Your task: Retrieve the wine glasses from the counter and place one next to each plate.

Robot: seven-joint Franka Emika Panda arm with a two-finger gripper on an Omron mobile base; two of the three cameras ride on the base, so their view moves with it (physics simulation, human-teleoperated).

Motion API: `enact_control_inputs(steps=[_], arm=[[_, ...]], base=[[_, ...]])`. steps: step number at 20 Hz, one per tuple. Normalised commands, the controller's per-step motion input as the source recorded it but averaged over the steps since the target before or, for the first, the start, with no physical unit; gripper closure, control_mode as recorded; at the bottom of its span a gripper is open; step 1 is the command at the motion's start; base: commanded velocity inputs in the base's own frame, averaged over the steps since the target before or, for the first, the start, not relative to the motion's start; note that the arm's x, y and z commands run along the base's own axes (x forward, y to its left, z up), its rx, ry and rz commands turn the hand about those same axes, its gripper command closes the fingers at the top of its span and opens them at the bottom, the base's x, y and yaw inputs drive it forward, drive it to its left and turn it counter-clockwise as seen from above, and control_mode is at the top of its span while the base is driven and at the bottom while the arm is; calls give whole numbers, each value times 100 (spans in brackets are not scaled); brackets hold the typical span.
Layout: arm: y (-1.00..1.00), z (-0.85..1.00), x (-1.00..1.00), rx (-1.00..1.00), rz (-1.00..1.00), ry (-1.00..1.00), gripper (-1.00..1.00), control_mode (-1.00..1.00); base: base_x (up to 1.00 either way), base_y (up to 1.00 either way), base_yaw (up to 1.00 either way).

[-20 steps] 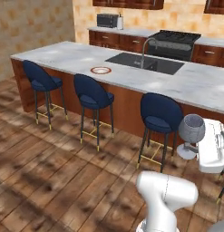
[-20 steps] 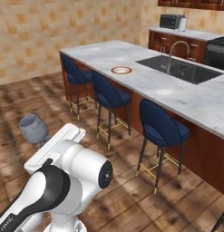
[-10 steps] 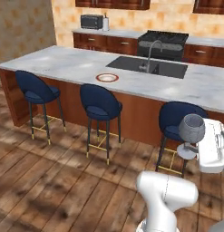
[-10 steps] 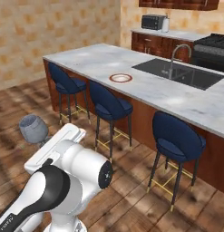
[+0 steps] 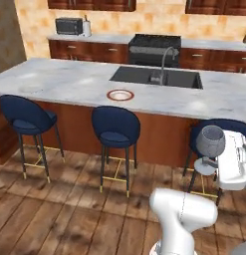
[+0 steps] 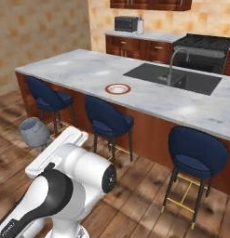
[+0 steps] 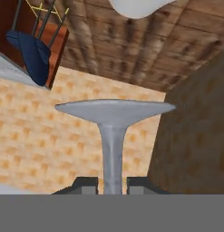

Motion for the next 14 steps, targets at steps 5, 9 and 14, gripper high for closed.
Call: enact_control_inputs(steps=[5, 9, 14], arm=[[0, 0, 0, 0, 0, 0, 100, 100], [0, 0, 0, 0, 0, 0, 100, 100], [0, 0, 0, 0, 0, 0, 100, 100]], base=[[95, 83, -69], [98, 89, -57], [100, 5, -16]])
